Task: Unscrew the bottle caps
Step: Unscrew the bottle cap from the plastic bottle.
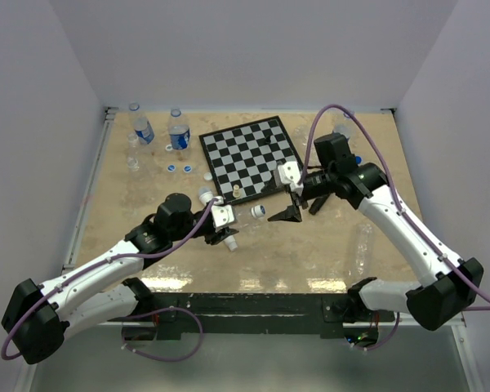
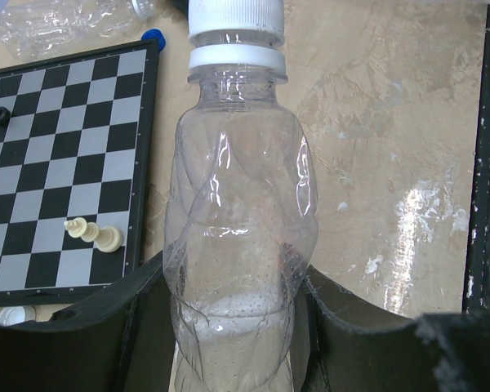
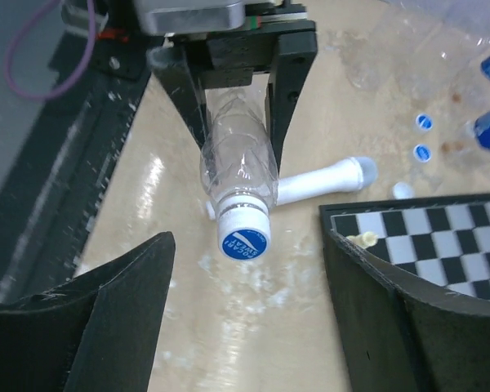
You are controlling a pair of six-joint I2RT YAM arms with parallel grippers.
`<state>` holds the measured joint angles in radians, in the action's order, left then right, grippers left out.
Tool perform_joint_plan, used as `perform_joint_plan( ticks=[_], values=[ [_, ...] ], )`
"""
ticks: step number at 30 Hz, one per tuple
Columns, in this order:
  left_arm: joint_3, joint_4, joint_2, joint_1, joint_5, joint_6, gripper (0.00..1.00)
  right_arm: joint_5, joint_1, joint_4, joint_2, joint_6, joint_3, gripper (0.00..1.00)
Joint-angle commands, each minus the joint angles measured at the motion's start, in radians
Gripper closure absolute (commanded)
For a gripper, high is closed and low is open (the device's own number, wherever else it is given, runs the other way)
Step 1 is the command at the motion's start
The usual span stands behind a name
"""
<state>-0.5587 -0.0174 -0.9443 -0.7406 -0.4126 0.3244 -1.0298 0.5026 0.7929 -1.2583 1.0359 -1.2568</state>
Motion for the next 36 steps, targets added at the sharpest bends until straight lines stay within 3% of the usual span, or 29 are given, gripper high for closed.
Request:
perform_joint_plan(
  ticks=[1,2,3,16,20,29,36],
  values=[
    [-0.026,-0.027,-0.001,0.003,-0.025,-0.004,0.96,0.017,-0.004,-0.114,0.002,-0.503,0.003,0.22],
    [-0.024,-0.027,0.001,0.003,-0.025,-0.004,0.96,0.017,-0.004,-0.115,-0.009,-0.542,0.01,0.17],
    [-0.024,-0.026,0.001,0.003,-0.023,-0.005,0.96,0.022,-0.004,-0.113,-0.019,-0.56,0.016,0.02],
    [-0.024,-0.024,0.004,0.003,-0.017,-0.004,0.96,-0.015,0.004,-0.112,-0.072,-0.499,0.019,0.02],
    [-0.023,-0.023,0.006,0.003,-0.012,-0.004,0.96,0.011,0.014,-0.133,-0.078,-0.522,0.033,0.08],
    [-0.024,-0.023,0.006,0.001,-0.012,-0.004,0.96,0.03,0.024,-0.15,-0.085,-0.553,0.04,0.35],
    [-0.023,-0.023,0.004,0.003,-0.012,-0.002,0.96,0.033,0.031,-0.141,-0.093,-0.547,0.037,0.48]
  ],
)
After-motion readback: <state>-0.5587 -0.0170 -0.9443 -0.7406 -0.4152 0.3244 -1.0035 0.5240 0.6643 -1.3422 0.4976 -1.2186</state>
